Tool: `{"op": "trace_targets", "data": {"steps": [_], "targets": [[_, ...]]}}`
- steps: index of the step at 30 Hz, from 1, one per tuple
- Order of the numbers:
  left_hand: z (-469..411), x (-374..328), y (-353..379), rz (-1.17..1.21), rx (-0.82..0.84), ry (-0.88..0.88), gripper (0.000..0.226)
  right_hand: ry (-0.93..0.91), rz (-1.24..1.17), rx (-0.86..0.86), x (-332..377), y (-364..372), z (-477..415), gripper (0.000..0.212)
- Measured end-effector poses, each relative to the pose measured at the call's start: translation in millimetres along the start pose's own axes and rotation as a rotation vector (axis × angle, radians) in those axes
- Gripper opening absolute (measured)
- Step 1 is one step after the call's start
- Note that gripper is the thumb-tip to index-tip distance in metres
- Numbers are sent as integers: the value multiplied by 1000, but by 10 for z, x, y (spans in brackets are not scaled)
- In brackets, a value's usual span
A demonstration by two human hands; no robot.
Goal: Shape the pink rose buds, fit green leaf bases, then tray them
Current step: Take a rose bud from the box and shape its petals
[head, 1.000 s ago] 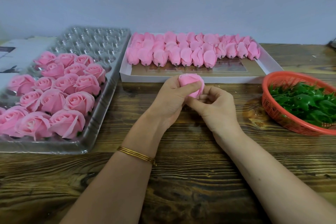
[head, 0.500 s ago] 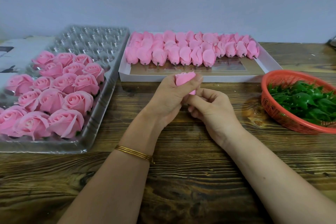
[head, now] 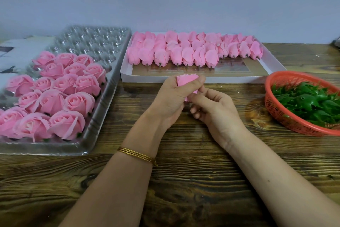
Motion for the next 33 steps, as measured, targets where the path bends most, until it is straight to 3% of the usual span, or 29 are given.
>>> {"op": "trace_targets", "data": {"steps": [8, 17, 21, 25, 27, 30, 33], "targets": [[-14, 8, -33, -17, -61, 33, 30, -68, 73, -28, 44, -2, 13, 14], [34, -31, 61, -36, 10, 5, 4, -80, 78, -11, 29, -23, -16, 11], [37, -45, 33, -67, -24, 47, 6, -28, 66, 39, 4, 15, -22, 15], [49, -130, -75, -217, -154, 183, 8, 44, -30, 30, -23, -24, -41, 13], [66, -208, -107, -342, -206, 271, 7, 46, -67, -42, -25, -123, -62, 25], [86, -290, -75, -459, -220, 341, 13, 36, -93, -132, -7, -228, -75, 41], [72, -242, -22, -506, -189, 313, 19, 13, -58, -142, 22, -226, -66, 38]]}}
Point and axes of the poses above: each hand's wrist, its own z-axis away from the middle knuckle, its own y-axis out of the palm, x = y × z, the point moved 10 cm from there along -z, towards the middle knuckle, and after that the axes turned 14 degrees about z, right-handed, at the moved point
